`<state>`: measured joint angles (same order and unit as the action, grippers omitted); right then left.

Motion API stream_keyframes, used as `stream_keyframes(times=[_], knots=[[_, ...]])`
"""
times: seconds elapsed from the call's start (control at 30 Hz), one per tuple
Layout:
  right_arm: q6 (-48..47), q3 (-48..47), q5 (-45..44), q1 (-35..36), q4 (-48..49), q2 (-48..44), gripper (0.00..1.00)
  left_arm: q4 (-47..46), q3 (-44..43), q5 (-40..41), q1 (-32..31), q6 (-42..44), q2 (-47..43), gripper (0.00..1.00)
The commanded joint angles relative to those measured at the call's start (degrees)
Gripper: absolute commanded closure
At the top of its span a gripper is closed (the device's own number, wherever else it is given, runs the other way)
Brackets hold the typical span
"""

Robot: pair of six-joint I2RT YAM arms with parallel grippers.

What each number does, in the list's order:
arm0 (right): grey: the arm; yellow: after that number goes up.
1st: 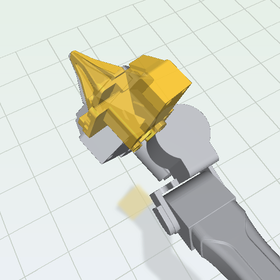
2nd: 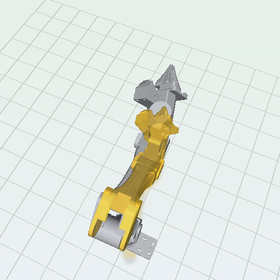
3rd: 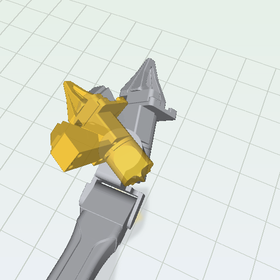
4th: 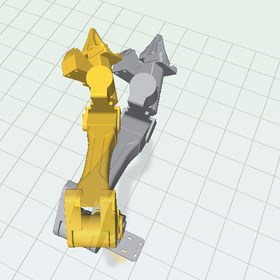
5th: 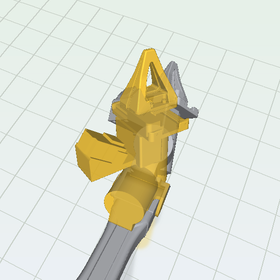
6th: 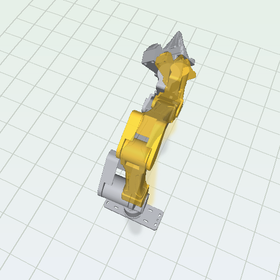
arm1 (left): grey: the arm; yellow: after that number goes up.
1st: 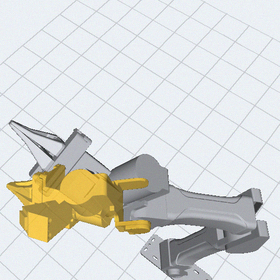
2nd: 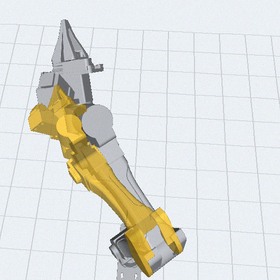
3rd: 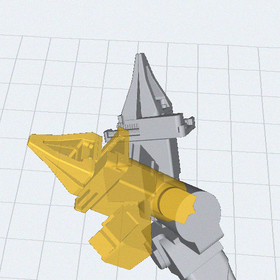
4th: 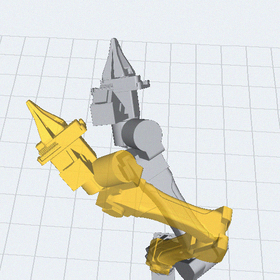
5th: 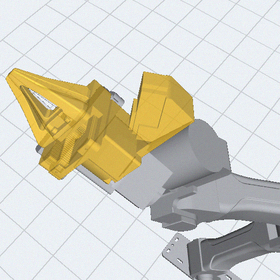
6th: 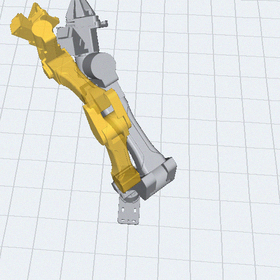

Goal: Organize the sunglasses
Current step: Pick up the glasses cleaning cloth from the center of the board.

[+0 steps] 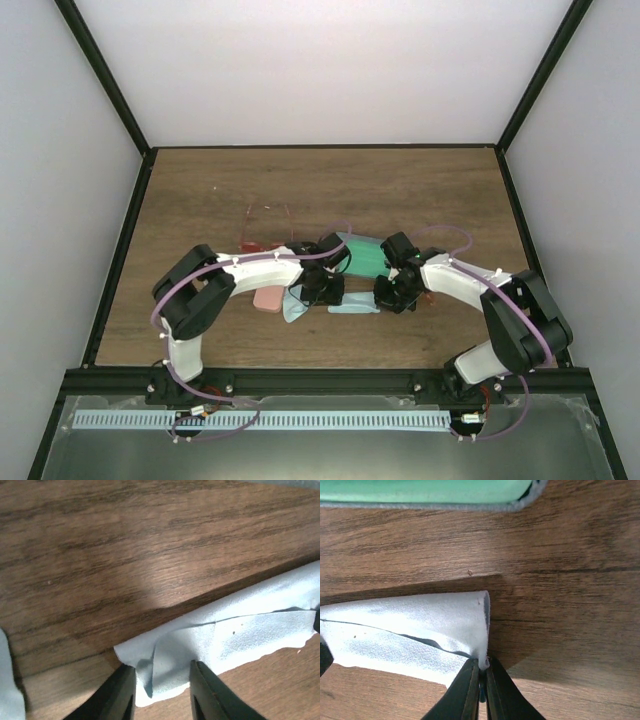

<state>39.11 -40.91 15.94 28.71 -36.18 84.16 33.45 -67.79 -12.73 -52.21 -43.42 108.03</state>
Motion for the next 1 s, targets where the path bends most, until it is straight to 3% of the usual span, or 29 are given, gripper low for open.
stream_keyframes(times=[0.0,0.27,0.97], knots=[[0.3,0.7,0.0,0.5,-0.1,-1.0,0.95,-0.5,1.6,-0.5,-0.7,-0.6,1.8,0.74],[-0.3,0.7,0.2,0.5,0.1,-0.9,0.95,0.2,1.4,0.3,-0.8,-1.3,1.9,0.95],[-0.8,-8.4,-1.5,0.5,-3.0,-3.2,0.99,7.4,-10.7,8.4,-0.6,0.9,0.1,0.96]])
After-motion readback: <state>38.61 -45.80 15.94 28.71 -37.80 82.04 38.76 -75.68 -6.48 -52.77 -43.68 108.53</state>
